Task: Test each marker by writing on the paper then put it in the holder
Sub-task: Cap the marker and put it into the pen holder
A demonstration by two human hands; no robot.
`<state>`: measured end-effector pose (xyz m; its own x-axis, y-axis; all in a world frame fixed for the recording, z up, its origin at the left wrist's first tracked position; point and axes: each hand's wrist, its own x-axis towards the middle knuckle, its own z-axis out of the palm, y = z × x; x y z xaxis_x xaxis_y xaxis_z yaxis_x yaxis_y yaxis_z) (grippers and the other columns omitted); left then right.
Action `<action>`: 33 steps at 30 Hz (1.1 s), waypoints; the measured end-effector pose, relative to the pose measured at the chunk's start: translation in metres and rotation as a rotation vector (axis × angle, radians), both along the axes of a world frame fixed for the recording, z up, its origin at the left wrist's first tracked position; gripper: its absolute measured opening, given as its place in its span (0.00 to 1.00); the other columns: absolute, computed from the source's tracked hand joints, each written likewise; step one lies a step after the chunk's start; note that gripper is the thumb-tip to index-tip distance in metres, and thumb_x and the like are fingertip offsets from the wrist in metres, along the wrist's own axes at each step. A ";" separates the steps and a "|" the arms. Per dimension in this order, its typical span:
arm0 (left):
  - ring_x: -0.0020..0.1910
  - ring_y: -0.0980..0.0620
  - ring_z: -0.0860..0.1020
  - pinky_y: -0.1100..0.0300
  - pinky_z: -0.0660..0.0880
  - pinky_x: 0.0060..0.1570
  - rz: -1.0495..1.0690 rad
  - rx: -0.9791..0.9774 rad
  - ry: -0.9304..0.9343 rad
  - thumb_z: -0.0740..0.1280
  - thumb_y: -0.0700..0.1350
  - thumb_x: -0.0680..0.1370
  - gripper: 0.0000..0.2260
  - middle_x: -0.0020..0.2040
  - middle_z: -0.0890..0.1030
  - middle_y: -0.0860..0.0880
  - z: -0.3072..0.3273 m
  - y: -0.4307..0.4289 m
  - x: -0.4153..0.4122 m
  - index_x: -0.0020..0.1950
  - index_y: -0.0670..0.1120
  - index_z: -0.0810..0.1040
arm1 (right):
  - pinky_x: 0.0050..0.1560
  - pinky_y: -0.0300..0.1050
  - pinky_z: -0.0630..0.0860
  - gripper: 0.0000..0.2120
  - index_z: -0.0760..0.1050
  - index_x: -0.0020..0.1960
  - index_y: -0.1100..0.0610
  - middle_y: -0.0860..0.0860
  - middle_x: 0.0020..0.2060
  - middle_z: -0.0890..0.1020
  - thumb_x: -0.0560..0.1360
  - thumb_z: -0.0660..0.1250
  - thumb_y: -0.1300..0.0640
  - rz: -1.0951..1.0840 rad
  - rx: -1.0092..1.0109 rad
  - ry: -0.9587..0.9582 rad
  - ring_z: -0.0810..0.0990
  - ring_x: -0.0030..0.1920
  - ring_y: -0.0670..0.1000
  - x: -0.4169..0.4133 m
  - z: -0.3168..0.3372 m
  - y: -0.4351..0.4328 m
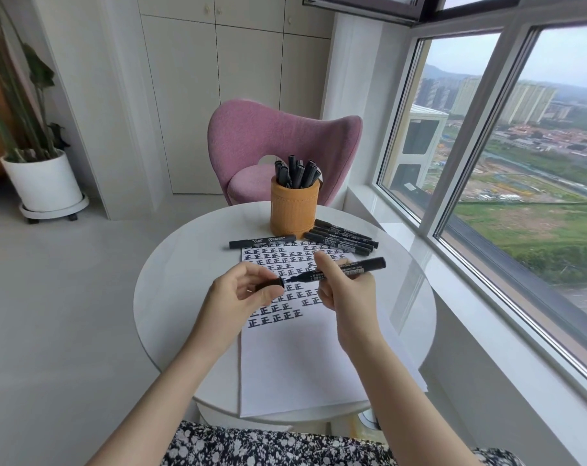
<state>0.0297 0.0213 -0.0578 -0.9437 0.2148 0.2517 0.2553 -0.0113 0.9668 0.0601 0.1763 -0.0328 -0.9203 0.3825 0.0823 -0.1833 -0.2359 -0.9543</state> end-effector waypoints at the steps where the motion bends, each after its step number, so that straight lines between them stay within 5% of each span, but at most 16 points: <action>1: 0.40 0.55 0.81 0.66 0.77 0.41 0.001 0.002 -0.002 0.73 0.48 0.63 0.14 0.41 0.84 0.50 0.000 0.001 0.001 0.44 0.45 0.78 | 0.23 0.34 0.56 0.21 0.61 0.30 0.53 0.45 0.22 0.58 0.75 0.68 0.63 -0.002 0.010 -0.005 0.54 0.23 0.46 0.000 0.000 0.000; 9: 0.40 0.53 0.81 0.65 0.77 0.42 0.007 0.033 0.003 0.75 0.38 0.66 0.08 0.38 0.84 0.50 0.002 0.015 0.013 0.41 0.44 0.78 | 0.24 0.35 0.58 0.23 0.61 0.26 0.52 0.45 0.22 0.60 0.74 0.66 0.66 0.033 0.095 0.001 0.56 0.24 0.47 0.003 -0.002 -0.010; 13: 0.43 0.40 0.81 0.50 0.78 0.47 0.069 0.041 0.051 0.76 0.39 0.66 0.07 0.40 0.84 0.43 0.000 0.016 0.017 0.38 0.47 0.79 | 0.27 0.39 0.55 0.26 0.59 0.21 0.51 0.45 0.21 0.58 0.72 0.62 0.68 0.033 0.110 -0.037 0.53 0.26 0.49 0.003 0.000 -0.013; 21: 0.41 0.42 0.82 0.51 0.78 0.47 0.124 0.027 0.060 0.76 0.37 0.67 0.07 0.38 0.84 0.46 0.006 0.022 0.018 0.37 0.47 0.80 | 0.24 0.36 0.57 0.23 0.57 0.28 0.52 0.45 0.22 0.57 0.74 0.64 0.67 0.050 0.046 -0.047 0.54 0.25 0.48 -0.001 0.000 -0.013; 28: 0.42 0.50 0.82 0.59 0.78 0.48 0.146 -0.003 0.103 0.73 0.44 0.70 0.04 0.40 0.84 0.50 0.013 0.021 0.014 0.44 0.46 0.81 | 0.27 0.38 0.56 0.22 0.61 0.29 0.53 0.46 0.21 0.61 0.75 0.70 0.54 0.208 0.035 -0.077 0.57 0.24 0.47 -0.009 0.002 -0.001; 33: 0.45 0.52 0.82 0.61 0.77 0.51 0.151 -0.019 0.139 0.69 0.40 0.75 0.06 0.43 0.84 0.52 0.018 0.015 -0.002 0.47 0.50 0.82 | 0.30 0.38 0.58 0.21 0.70 0.40 0.56 0.51 0.27 0.67 0.66 0.72 0.40 0.264 0.003 -0.161 0.62 0.27 0.47 -0.017 0.005 0.017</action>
